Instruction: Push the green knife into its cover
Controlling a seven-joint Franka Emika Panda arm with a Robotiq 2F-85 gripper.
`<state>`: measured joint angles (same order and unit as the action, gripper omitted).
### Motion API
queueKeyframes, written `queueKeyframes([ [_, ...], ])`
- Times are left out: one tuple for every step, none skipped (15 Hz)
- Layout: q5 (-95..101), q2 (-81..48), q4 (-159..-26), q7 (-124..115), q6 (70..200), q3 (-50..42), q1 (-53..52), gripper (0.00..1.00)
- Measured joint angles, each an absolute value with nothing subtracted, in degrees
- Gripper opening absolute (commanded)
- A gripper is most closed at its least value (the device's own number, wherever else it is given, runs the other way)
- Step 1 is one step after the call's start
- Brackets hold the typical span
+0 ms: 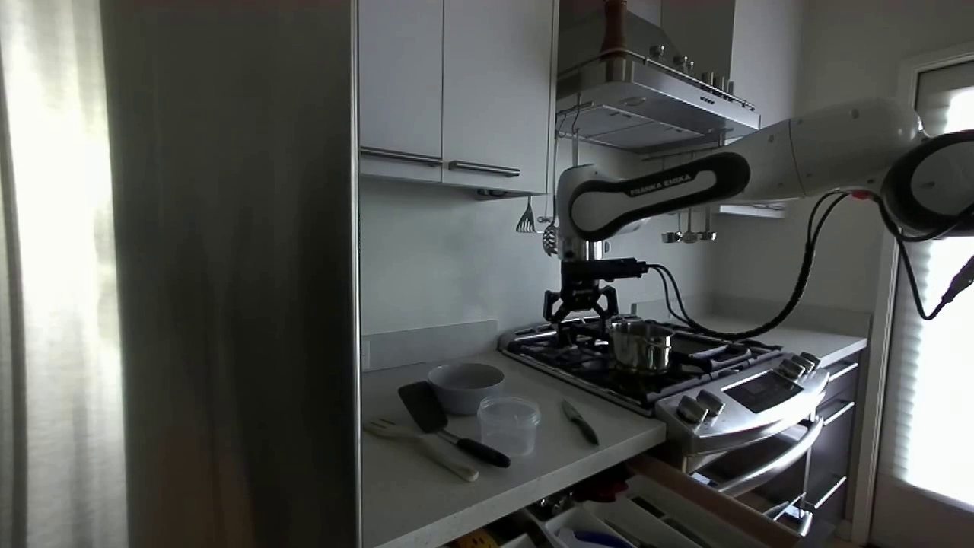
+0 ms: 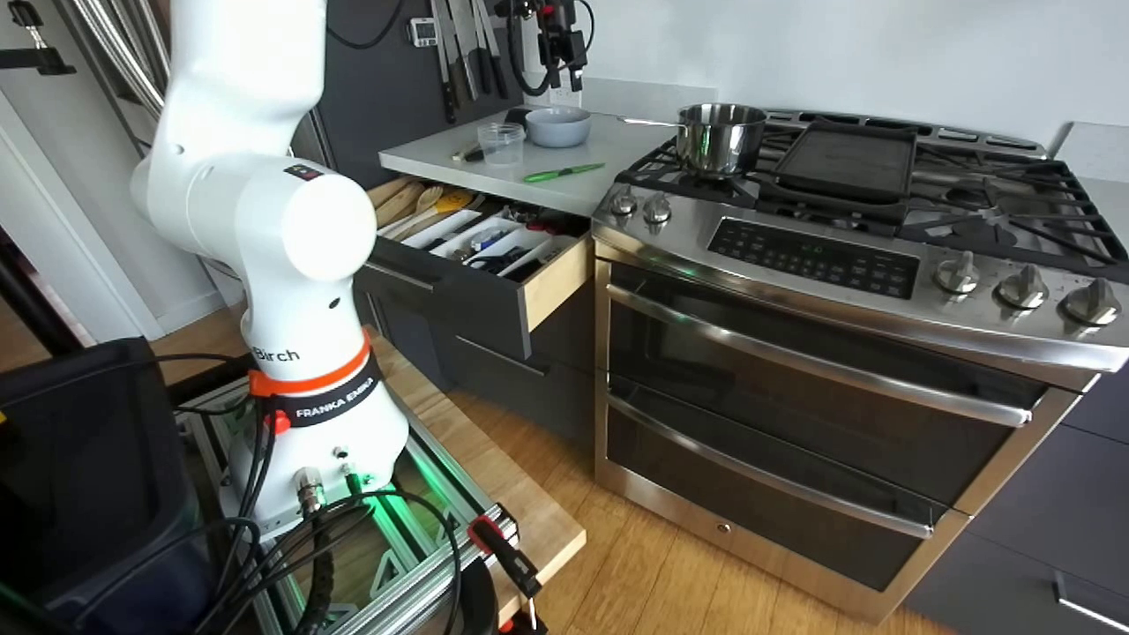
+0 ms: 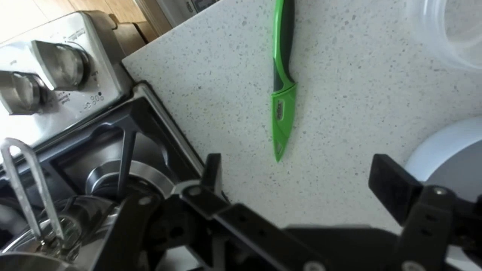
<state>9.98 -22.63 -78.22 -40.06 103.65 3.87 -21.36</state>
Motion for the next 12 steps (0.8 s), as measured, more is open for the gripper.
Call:
queueKeyframes([
  [10.5, -21.6, -78.2, -39.8, 103.4, 3.9, -21.4, 1.0],
  [11.0, -20.6, -78.2, -39.5, 103.1, 4.1, -21.4, 1.0],
  [11.5, -19.6, -78.2, -39.2, 102.9, 4.1, -21.5, 1.0],
  [12.1, -18.6, -78.2, -39.0, 102.5, 4.1, -21.8, 1.0],
  [12.6, -17.7, -78.2, -38.6, 101.9, 4.2, -22.0, 1.0],
  [12.8, -16.9, -78.2, -38.2, 101.3, 4.3, -22.3, 1.0],
  [12.9, -16.4, -78.2, -38.1, 101.0, 4.4, -22.5, 1.0],
  [13.0, -16.1, -78.3, -38.1, 100.9, 4.4, -22.6, 1.0],
  [13.0, -16.1, -78.3, -38.0, 100.9, 4.4, -22.6, 1.0],
  [13.1, -16.1, -78.4, -38.0, 100.9, 4.4, -22.6, 1.0],
  [13.1, -16.1, -78.5, -38.0, 100.9, 4.4, -22.6, 1.0],
  [13.1, -16.2, -78.5, -38.0, 100.9, 4.4, -22.6, 1.0],
])
